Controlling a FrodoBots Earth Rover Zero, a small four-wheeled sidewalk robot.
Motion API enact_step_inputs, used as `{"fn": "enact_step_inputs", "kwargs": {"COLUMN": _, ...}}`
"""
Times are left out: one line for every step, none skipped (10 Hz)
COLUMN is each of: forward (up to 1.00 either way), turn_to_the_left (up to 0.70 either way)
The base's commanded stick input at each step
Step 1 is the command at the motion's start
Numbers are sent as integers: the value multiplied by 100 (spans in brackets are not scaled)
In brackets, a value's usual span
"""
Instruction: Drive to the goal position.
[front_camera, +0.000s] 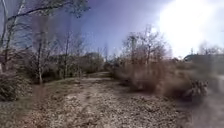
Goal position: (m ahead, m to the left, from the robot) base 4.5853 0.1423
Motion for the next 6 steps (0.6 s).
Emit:
{"fn": "enact_step_inputs", "kwargs": {"forward": 70, "turn_to_the_left": 17}}
{"fn": "enact_step_inputs", "kwargs": {"forward": 70, "turn_to_the_left": 12}}
{"fn": "enact_step_inputs", "kwargs": {"forward": 70, "turn_to_the_left": 13}}
{"fn": "enact_step_inputs", "kwargs": {"forward": 70, "turn_to_the_left": 14}}
{"fn": "enact_step_inputs", "kwargs": {"forward": 70, "turn_to_the_left": 11}}
{"fn": "enact_step_inputs", "kwargs": {"forward": 70, "turn_to_the_left": 7}}
